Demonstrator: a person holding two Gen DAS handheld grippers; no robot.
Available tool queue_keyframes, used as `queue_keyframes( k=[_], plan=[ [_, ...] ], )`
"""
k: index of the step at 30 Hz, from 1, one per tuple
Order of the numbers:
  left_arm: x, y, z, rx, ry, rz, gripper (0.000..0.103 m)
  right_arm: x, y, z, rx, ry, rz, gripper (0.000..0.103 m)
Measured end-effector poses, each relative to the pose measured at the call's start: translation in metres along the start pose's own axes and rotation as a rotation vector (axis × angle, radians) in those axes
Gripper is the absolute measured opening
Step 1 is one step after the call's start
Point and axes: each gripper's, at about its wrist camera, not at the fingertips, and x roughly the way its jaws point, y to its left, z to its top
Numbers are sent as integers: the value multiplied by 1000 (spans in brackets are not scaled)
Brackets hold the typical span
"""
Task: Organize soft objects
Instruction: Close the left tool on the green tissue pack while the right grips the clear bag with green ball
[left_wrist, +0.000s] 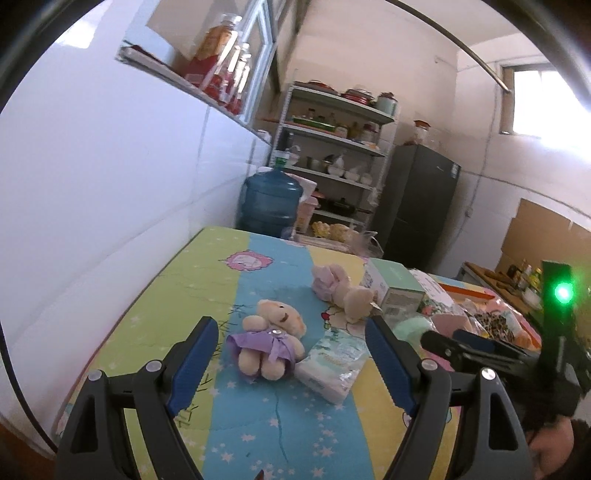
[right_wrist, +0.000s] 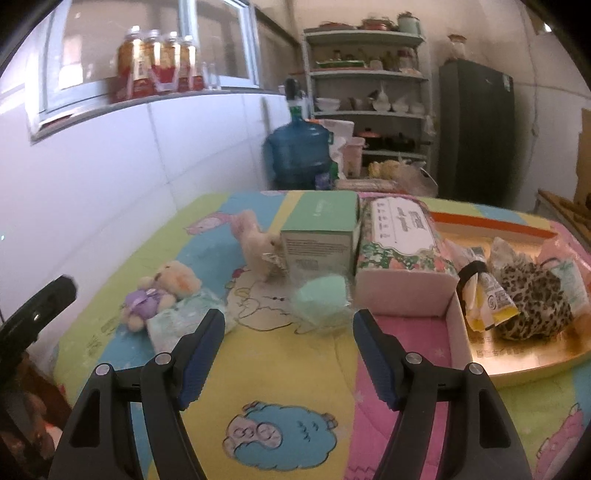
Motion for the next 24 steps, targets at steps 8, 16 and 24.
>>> queue_keyframes(
  k=[8,16,24],
  plan=[
    [25,-15,4,129,45,-87,81,31,-15,9,35,46,-38,74],
    [72,-41,-4,330,177,-107,81,61,-25,14,61,124,-1,74],
    [105,-53,-17,430,297,-69,81,74,-42,13,136,180,74,61]
  ],
)
